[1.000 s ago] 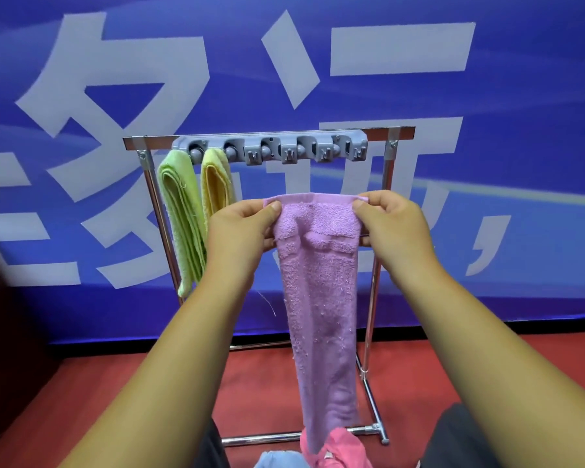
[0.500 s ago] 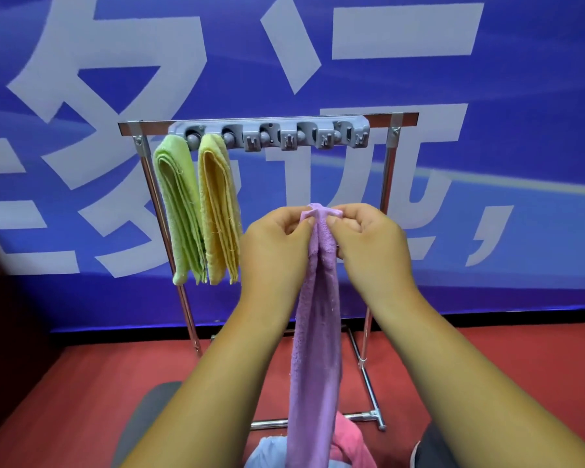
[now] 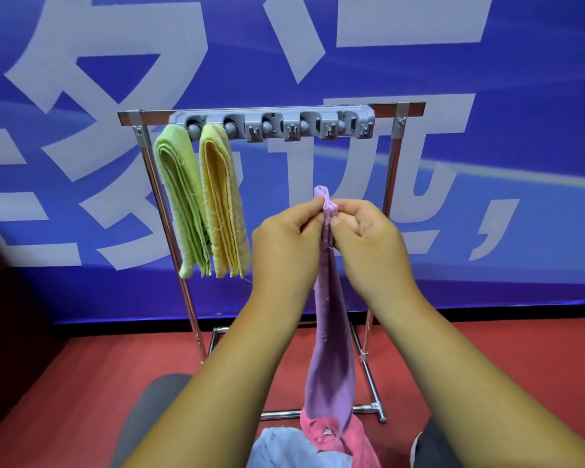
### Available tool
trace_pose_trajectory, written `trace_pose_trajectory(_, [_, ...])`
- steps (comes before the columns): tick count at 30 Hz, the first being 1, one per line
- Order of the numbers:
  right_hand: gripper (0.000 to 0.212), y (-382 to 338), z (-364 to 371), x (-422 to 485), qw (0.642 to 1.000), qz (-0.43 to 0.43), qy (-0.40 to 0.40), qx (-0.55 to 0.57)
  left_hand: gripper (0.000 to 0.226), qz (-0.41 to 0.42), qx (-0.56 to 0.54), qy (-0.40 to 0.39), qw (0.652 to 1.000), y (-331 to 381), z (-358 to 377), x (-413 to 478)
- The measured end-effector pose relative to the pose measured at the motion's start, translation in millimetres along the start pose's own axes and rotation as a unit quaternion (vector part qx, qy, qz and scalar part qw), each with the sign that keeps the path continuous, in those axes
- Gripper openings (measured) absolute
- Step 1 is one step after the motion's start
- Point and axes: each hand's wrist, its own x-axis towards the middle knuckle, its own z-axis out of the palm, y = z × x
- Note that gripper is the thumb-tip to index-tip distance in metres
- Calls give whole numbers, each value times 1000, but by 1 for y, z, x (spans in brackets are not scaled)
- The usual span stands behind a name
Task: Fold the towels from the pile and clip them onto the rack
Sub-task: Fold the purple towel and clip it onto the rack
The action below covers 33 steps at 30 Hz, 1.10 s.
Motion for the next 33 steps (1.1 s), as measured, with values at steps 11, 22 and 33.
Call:
trace_pose_trajectory(11, [11,-11,-15,26,995,-7,-53,83,60,-54,-22,-13,998,-12,-19,36])
trace_pose_trajectory(22, [14,-23,-33,49,995,-58,-47,70,19,-78,-163,-158,971,-11,-34,45])
trace_pose_trajectory(33, [14,-6,-29,55,976,35,-50,207,15,-26,-115,-140,983,5,-19,55])
